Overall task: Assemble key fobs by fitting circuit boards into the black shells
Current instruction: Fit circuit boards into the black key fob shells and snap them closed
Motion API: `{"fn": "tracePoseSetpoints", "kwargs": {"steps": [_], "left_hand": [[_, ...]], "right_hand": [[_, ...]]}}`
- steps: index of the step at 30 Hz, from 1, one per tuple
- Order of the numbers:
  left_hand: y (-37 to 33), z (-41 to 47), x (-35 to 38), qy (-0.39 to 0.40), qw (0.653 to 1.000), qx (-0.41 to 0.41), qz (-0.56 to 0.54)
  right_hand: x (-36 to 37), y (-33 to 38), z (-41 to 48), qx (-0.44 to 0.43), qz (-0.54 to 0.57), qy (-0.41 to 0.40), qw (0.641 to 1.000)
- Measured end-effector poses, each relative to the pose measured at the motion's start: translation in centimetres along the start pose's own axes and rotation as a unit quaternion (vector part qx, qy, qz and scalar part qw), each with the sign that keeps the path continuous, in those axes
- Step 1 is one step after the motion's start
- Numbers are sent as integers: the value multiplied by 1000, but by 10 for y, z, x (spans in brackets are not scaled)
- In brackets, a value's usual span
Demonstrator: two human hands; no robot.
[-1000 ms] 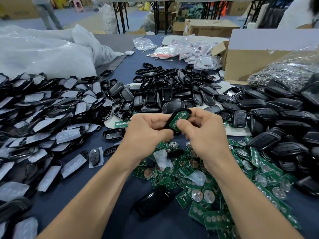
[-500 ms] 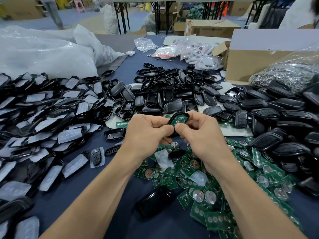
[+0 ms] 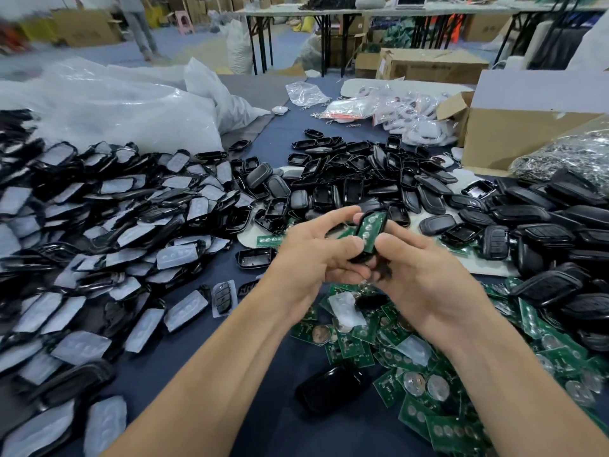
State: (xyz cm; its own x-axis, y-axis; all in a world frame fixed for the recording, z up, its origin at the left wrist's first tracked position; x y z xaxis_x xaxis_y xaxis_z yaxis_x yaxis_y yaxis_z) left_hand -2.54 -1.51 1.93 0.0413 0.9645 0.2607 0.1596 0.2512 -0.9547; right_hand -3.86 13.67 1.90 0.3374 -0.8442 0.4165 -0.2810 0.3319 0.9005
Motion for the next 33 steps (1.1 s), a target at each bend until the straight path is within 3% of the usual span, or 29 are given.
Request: {"fn": "tracePoseSetpoints", "kwargs": {"steps": [3,6,9,12,14,16,22,29,31,33], "left_hand": [[-3,-4,-1,15,999,3,32],[-11,-9,-5,-44,986,60,152],[-29,-16,-29,-203,928,125,286],[-60,-20,-84,-381,829,152,379],[-79,-23,-125,-458,759,115,449],[-87,-22,-158,-481,711,60,509],[-85,4,-181,-401,641,-115,644],[-95,15,-180,-309,667,-119,667],[-94,15,-182,-325,698,-103,630],[-93,13,-185,-349,750,-82,555]], "right_hand": [[2,-4,-1,29,36,32,998],[7,-10,2,50,105,41,992],[10,-14,2,78,152,27,985],[11,-16,0,92,172,30,980],[12,-17,-1,93,173,36,980],[12,-18,-1,92,169,37,981],[13,-20,-2,90,145,26,985],[13,-18,-2,94,127,15,987],[15,-18,-3,91,118,16,989],[16,-17,-4,89,113,18,989]]}}
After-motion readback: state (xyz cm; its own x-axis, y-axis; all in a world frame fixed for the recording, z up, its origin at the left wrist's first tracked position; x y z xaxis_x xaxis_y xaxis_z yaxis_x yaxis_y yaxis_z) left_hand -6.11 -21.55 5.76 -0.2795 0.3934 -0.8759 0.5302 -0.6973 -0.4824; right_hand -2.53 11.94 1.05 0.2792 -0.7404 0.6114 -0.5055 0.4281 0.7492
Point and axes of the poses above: each hand's wrist, its own z-axis towards the middle knuckle, its own x-axis out of the palm, y = z × x, the point moved 3 cm from there along z, towards the middle knuckle, and after that the axes turned 1 degree about -x, right-handed, at the moved point
